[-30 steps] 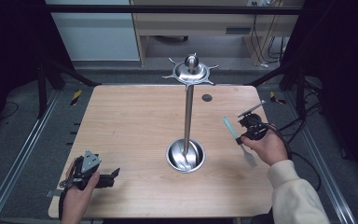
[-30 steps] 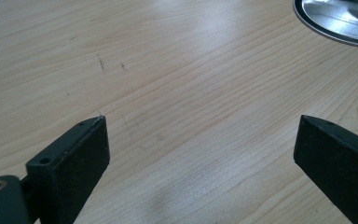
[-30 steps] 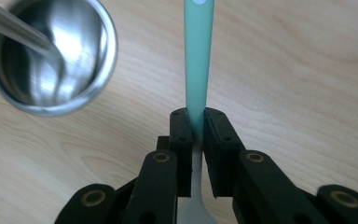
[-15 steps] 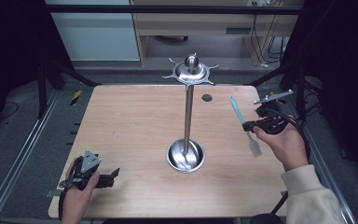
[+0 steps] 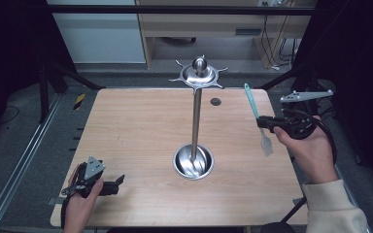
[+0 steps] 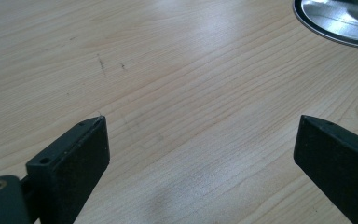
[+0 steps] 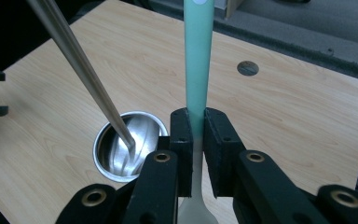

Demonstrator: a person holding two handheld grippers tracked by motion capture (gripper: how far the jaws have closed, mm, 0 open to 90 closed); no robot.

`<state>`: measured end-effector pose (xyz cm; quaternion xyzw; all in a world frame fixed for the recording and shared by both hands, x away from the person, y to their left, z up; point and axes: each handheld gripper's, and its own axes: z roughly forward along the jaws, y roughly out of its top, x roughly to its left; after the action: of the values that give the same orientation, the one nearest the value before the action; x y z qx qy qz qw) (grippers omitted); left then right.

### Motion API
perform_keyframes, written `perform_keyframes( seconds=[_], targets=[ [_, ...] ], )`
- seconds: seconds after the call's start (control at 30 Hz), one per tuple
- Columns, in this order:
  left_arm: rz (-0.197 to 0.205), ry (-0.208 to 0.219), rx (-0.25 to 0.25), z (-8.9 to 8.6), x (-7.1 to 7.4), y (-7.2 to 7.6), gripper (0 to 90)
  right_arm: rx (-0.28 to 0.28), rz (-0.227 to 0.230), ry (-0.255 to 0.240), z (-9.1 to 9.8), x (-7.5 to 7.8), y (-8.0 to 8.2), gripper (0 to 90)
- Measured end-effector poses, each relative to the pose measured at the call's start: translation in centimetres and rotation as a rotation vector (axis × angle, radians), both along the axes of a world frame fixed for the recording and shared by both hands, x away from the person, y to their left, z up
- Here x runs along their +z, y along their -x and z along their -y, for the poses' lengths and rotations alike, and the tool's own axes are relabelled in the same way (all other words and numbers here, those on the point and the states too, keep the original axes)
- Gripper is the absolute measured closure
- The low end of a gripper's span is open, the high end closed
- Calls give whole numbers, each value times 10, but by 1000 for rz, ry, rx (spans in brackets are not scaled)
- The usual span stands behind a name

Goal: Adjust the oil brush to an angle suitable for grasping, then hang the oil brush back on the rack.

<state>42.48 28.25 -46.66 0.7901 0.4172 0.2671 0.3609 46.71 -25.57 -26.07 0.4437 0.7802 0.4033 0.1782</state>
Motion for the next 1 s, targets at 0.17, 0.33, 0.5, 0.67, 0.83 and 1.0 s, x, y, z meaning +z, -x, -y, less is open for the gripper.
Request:
perform_keyframes(
  seconds=[0.17,0.33,0.5,0.67,0.83,1.0],
  targets=[
    [-1,-6,-2,1,-1,-1,31,7,26,-7,3,2,6,823],
    [-3,-13,5,0,-1,0,31,12,47,-21,7,5,12,823],
    [3,-17,10,0,0,2,31,28,91,-39,7,10,23,823],
    [1,-19,8,1,0,2,31,49,125,-63,7,14,36,823],
    [1,-18,10,0,-1,1,31,57,163,-80,6,18,45,823],
    [2,-19,10,-1,-1,1,30,63,184,-86,3,19,49,823]
  ],
)
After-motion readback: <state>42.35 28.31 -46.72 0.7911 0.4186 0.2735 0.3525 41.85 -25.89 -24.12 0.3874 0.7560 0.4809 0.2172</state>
